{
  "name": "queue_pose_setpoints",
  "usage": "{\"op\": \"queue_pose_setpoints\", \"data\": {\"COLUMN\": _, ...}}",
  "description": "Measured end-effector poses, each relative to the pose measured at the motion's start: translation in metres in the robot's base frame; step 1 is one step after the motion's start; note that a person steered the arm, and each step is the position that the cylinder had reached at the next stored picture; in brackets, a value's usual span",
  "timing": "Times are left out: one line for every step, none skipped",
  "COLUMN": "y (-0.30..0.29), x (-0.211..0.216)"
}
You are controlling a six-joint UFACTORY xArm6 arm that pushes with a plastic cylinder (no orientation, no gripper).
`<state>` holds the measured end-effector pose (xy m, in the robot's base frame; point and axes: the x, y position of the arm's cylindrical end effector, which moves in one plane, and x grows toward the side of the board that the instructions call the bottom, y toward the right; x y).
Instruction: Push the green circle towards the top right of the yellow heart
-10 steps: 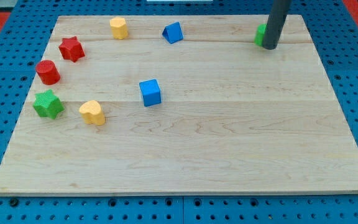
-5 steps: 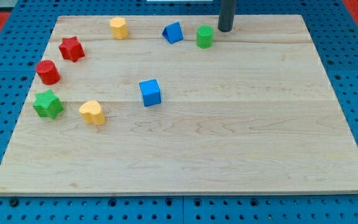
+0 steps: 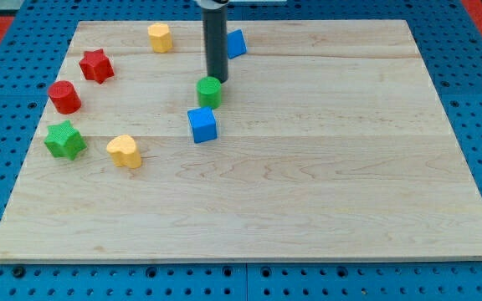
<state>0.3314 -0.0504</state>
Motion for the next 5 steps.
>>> {"op": "queue_pose_setpoints", "data": {"y": 0.001, "x": 0.0}}
{"op": "queue_pose_setpoints", "data": {"y": 0.017, "x": 0.017}}
{"op": "queue_pose_setpoints", "data": {"y": -0.001, "x": 0.035}}
{"op": "queue_pose_setpoints", "data": {"y": -0.037, "x": 0.047}}
{"op": "queue_pose_setpoints", "data": {"y": -0.048, "x": 0.06}}
